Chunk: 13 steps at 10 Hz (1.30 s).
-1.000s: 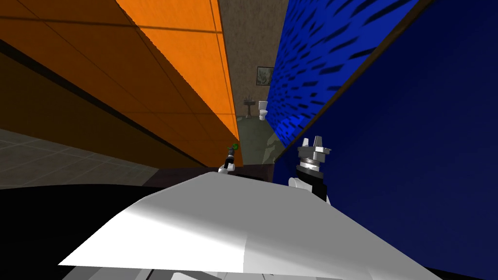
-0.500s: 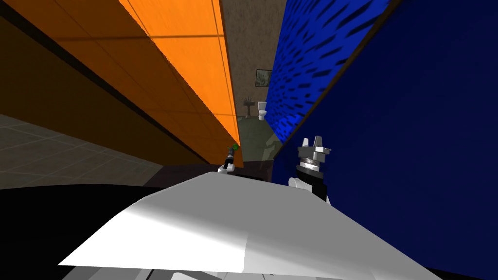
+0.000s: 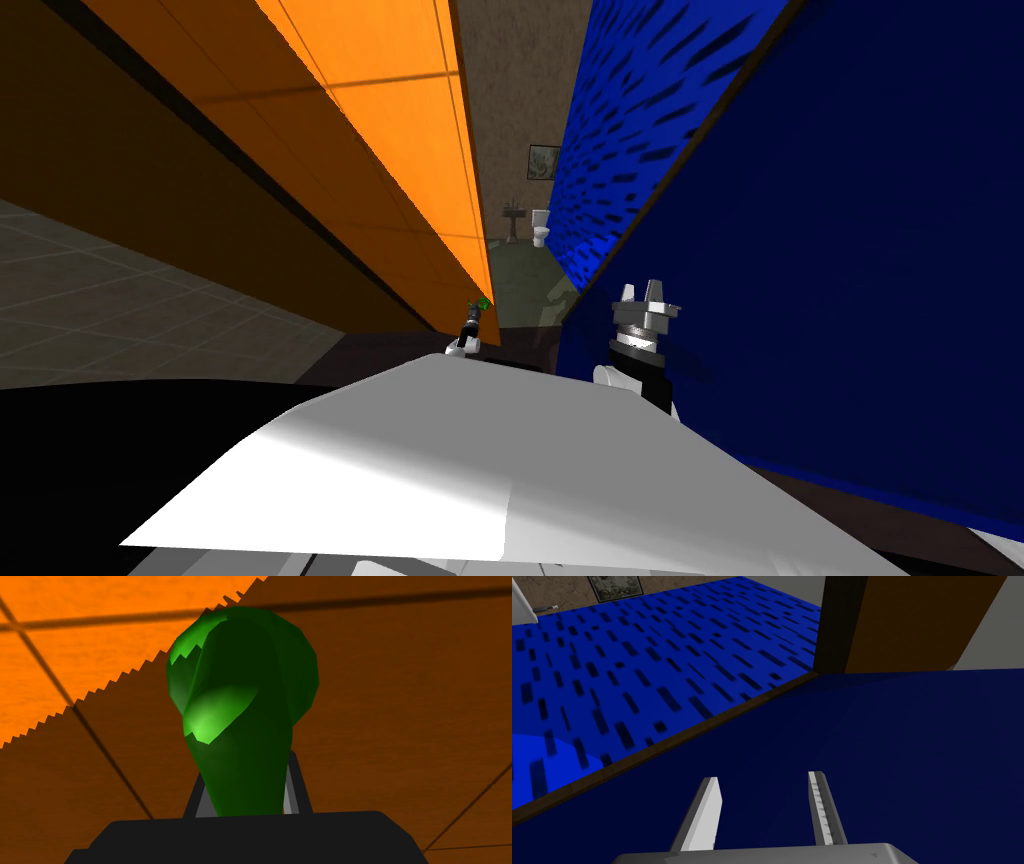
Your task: Pull the door open
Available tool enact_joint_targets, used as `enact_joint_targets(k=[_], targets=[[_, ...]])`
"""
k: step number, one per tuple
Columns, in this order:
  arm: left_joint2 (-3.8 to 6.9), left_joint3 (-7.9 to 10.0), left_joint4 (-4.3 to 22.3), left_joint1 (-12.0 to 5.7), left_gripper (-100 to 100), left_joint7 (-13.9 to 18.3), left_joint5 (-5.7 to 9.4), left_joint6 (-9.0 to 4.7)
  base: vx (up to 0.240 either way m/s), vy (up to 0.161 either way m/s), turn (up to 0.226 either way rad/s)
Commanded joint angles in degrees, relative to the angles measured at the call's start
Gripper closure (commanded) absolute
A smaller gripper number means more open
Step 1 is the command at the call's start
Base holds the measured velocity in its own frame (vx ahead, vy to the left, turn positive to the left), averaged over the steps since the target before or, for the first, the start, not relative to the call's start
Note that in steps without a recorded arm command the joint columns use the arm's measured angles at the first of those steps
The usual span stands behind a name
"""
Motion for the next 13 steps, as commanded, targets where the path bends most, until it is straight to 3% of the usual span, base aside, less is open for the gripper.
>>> enact_joint_targets(k=[1, 4, 8, 9, 12, 13], targets=[[1.22, 0.69, 1.1, -0.76, 100, 1.0, -0.28, -0.87, -0.173, -0.005, 0.024], [2.49, 1.08, 0.7, -0.75, 100, 2.7, -1.2, -0.78, -0.146, 0.016, 0.014], [3.69, 1.31, 0.4, -0.68, 100, 4.0, -1.96, -0.65, -0.022, 0.024, -0.016], [4.48, 1.37, 0.3, -0.58, 100, 4.9, -2.53, -0.55, 0.0, 0.021, -0.044], [5.65, 1.3, 0.3, -0.26, 100, 6.6, -3.8, -0.31, -0.014, 0.011, -0.067], [5.86, 1.05, 0.5, 0.03, 100, 7.8, -4.85, -0.31, -0.021, 0.04, -0.132]])
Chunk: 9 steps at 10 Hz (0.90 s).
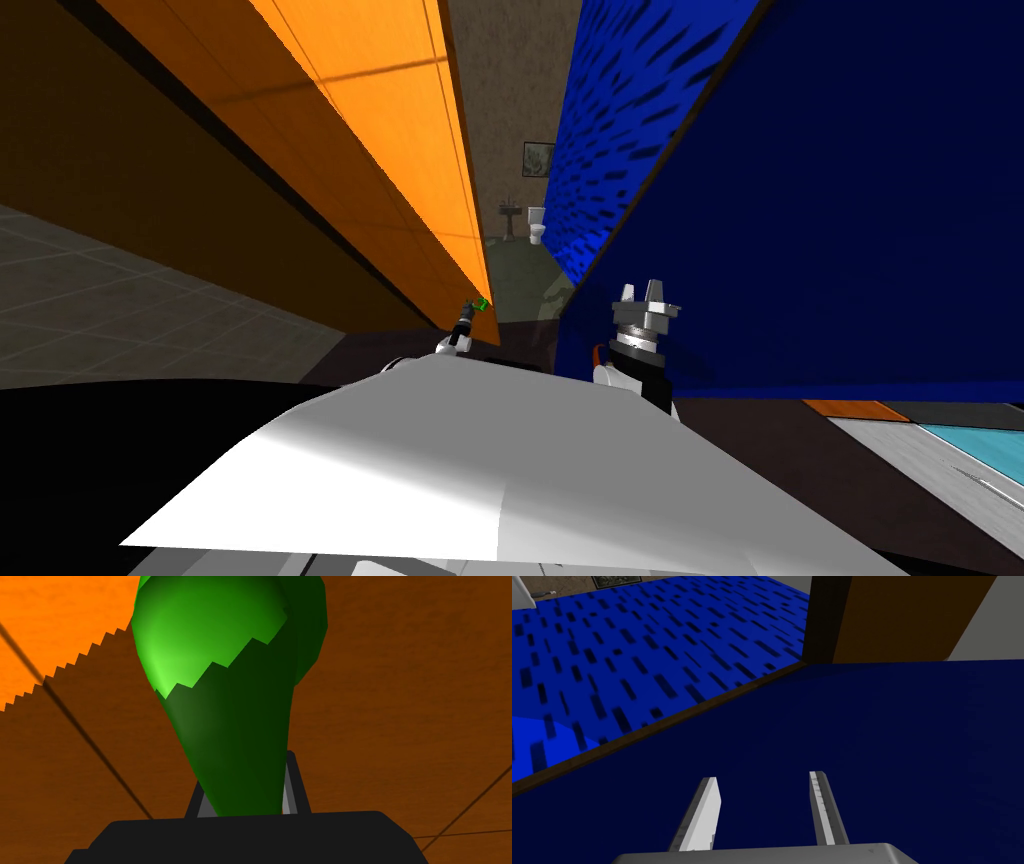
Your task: Pull the door open
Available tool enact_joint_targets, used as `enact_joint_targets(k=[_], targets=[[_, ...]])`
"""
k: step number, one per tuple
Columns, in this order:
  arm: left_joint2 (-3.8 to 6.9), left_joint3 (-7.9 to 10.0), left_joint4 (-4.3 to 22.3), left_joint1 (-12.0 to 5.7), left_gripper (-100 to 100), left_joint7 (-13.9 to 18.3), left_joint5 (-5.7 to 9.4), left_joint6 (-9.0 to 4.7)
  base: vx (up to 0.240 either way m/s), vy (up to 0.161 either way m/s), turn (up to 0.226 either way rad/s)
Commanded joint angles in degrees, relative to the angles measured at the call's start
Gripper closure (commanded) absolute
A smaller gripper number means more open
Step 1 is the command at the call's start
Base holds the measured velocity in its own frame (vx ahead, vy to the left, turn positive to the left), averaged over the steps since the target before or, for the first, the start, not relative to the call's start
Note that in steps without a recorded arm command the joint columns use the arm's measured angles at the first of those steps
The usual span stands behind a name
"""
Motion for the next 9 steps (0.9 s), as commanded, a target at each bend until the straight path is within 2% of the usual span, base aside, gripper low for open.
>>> enact_joint_targets(k=[1, 2, 5, 6, 7, 8, 9], targets=[[0.65, 0.24, -2.2, 0.96, 100, 0.7, -0.45, 0.64, -0.014, 0.038, -0.062], [0.45, -0.24, -1.9, 1.34, 100, 2.3, -1.91, 0.34, -0.016, 0.042, -0.129], [0.07, -0.69, -1.9, 1.57, 100, 4.0, -3.42, -0.42, 0.085, 0.032, -0.21], [0.48, -0.39, -0.9, 1.9, 100, 3.6, -3.05, -0.47, 0.077, 0.012, -0.03], [1.62, -0.69, -0.6, 2.36, 100, 5.0, -3.21, -1.62, -0.072, 0.022, -0.237], [1.97, -0.81, -0.5, 2.55, 100, 5.5, -3.26, -1.92, -0.134, 0.004, -0.191], [2.83, -1.09, -0.2, 3.02, 100, 6.5, -3.39, -2.68, -0.155, -0.005, -0.172]])
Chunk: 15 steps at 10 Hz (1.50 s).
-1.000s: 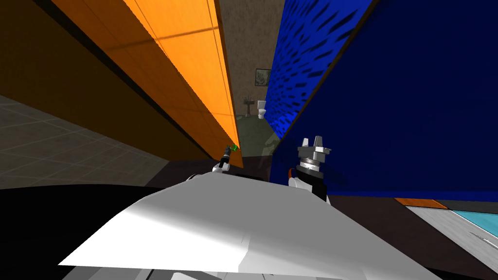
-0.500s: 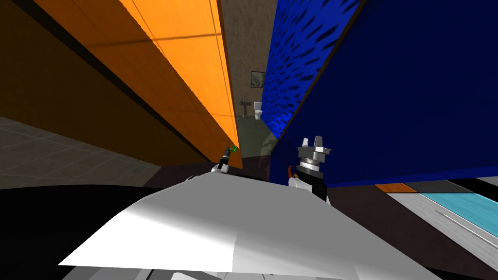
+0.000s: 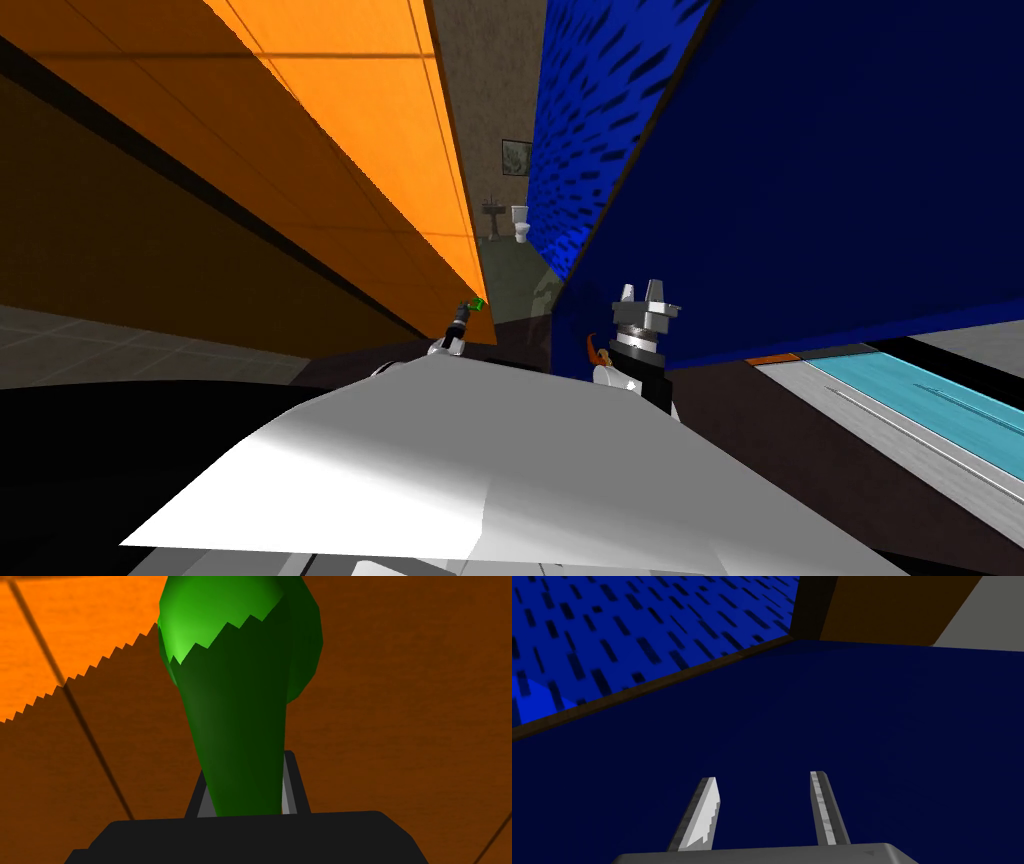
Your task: Pull the door open
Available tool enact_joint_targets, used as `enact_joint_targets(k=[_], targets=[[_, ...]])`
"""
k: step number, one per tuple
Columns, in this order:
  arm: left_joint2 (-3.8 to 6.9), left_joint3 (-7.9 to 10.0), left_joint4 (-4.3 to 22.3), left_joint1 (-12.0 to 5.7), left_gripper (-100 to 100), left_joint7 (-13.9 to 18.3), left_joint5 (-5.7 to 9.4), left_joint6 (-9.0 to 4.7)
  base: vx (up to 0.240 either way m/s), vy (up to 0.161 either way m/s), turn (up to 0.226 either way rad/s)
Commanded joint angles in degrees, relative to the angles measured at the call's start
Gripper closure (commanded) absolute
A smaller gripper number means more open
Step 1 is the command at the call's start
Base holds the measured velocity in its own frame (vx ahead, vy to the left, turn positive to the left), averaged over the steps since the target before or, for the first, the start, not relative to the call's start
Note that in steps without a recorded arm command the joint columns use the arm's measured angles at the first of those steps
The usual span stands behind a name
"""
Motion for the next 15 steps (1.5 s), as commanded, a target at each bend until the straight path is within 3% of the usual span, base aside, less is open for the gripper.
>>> enact_joint_targets(k=[1, 2, 4, 5, 7, 14, 15], targets=[[0.32, -0.77, 1.6, 0.49, 100, 1.3, -0.36, -1.17, -0.146, 0.015, -0.158], [0.32, -0.77, 1.6, 0.49, 100, 1.3, -0.36, -1.17, -0.122, 0.002, -0.062], [2.53, -1.5, 2.2, 1.7, 100, 3.9, -0.67, -3.08, -0.142, -0.041, -0.197], [2.53, -1.5, 2.2, 1.7, 100, 3.9, -0.67, -3.08, -0.115, -0.025, -0.088], [4.95, -2.29, 2.9, 3.03, 100, 6.8, -1.02, -5.18, -0.105, -0.03, -0.193], [10.89, -4.25, 4.6, 6.3, 100, 14.0, -1.85, -10.32, -0.115, -0.002, -0.119], [10.74, -3.82, 4.3, 6.06, 100, 13.3, -1.62, -9.58, -0.059, 0.017, -0.007]])
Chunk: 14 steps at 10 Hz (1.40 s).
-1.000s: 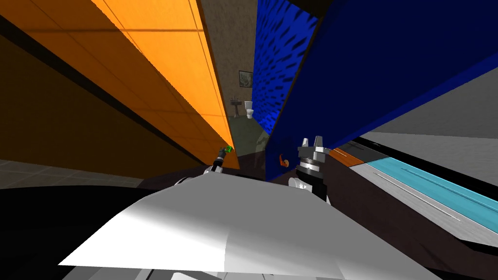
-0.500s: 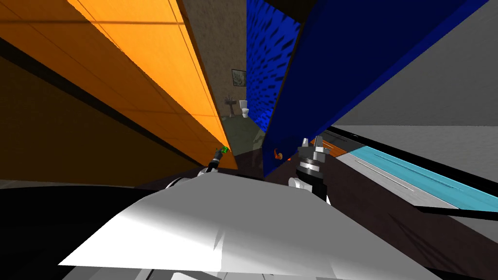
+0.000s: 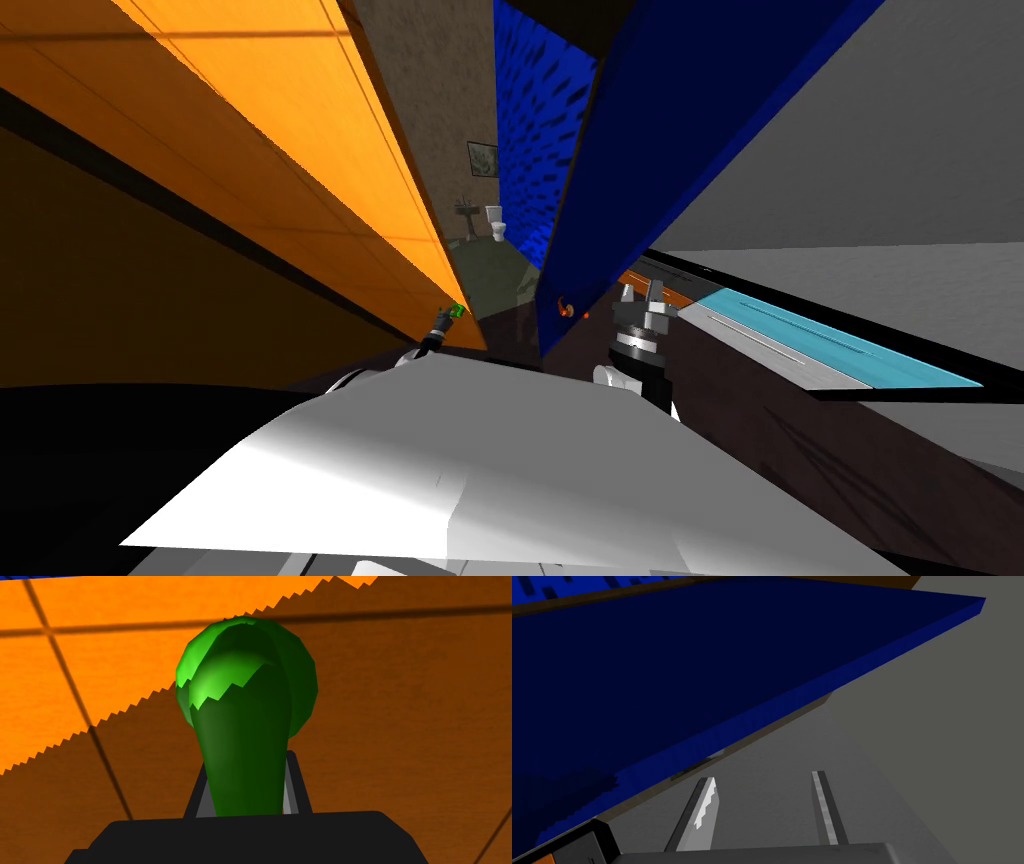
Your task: Pull the door open
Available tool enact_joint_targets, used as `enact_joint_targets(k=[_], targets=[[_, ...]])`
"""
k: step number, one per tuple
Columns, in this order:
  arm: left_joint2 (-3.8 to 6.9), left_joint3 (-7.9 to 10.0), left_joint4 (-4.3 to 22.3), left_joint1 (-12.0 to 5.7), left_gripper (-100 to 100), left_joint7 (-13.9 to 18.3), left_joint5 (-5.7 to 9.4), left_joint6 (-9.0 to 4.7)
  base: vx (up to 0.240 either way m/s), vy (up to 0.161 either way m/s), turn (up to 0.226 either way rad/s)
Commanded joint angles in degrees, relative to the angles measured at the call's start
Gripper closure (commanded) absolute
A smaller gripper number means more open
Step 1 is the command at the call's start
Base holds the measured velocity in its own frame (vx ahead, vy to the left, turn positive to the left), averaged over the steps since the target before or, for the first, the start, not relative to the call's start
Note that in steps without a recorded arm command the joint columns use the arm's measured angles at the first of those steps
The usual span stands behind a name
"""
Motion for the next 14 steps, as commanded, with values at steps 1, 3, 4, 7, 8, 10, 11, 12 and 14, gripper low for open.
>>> enact_joint_targets(k=[1, 3, 4, 7, 8, 10, 11, 12, 14], targets=[[0.66, -0.58, 0.1, 0.97, 100, 0.9, -0.5, -1.58, -0.137, 0.032, -0.127], [1.09, -0.97, 0.1, 1.6, 100, 1.5, -0.83, -2.6, -0.161, 0.022, -0.078], [1.33, -1.17, 0.1, 1.95, 100, 1.9, -1.01, -3.16, -0.101, 0.021, -0.053], [2.09, -1.84, 0.2, 3.07, 100, 3.0, -1.59, -4.97, -0.093, 0.042, -0.07], [2.6, -2.29, 0.3, 3.81, 100, 3.7, -1.98, -6.18, -0.126, 0.045, -0.1], [3.49, -3.08, 0.4, 5.11, 100, 4.9, -2.65, -8.29, -0.174, 0.063, -0.129], [3.66, -3.24, 0.4, 5.38, 100, 5.2, -2.79, -8.72, -0.183, 0.062, -0.086], [3.66, -3.24, 0.1, 5.38, 100, 5.2, -2.79, -8.72, -0.092, 0.024, 0.014], [3.97, -3.31, -0.2, 5.96, 100, 5.4, -2.87, -8.38, -0.061, 0.013, -0.013]])
